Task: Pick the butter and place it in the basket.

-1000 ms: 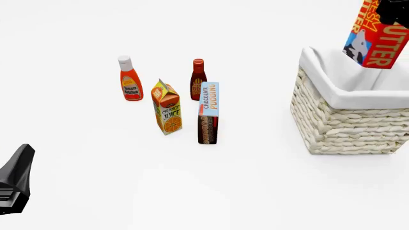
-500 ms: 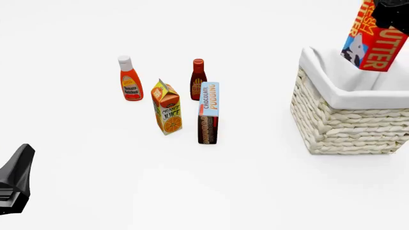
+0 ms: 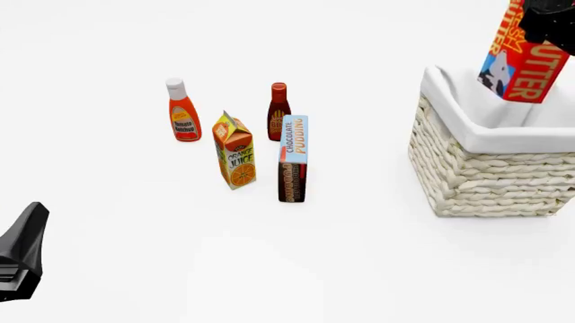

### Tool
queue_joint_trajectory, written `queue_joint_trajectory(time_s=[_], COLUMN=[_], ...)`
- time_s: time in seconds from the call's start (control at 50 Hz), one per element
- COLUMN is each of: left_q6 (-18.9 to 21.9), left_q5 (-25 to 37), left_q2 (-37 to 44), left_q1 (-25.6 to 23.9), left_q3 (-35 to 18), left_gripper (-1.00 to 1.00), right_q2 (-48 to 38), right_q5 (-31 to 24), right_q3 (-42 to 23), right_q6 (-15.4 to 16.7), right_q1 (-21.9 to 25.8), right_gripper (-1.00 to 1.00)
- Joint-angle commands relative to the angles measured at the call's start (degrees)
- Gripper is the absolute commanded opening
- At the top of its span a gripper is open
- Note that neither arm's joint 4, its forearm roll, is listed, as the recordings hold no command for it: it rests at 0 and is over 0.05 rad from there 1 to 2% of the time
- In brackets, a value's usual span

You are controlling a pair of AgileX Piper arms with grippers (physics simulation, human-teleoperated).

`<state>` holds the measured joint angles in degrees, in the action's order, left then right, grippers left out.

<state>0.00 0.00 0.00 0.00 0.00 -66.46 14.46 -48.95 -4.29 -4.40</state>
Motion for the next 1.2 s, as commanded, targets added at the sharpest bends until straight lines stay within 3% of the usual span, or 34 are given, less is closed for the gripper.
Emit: queue_joint_trajectory(time_s=[0.02,1.2], left_q6=[0.00,0.00], left_q5=[0.00,0.00], left_q2=[0.00,0.00], left_q1=[0.00,0.00], left_q3=[0.00,0.00], left_gripper=[1.00,1.00], right_q2=[0.07,-6.00], right_q5=[0.64,3.13], right_q3=[-0.66,-2.82], right_q6=[-1.23,-1.47], right_q1=[-0.20,-1.45], right_gripper=[-1.00,-1.00])
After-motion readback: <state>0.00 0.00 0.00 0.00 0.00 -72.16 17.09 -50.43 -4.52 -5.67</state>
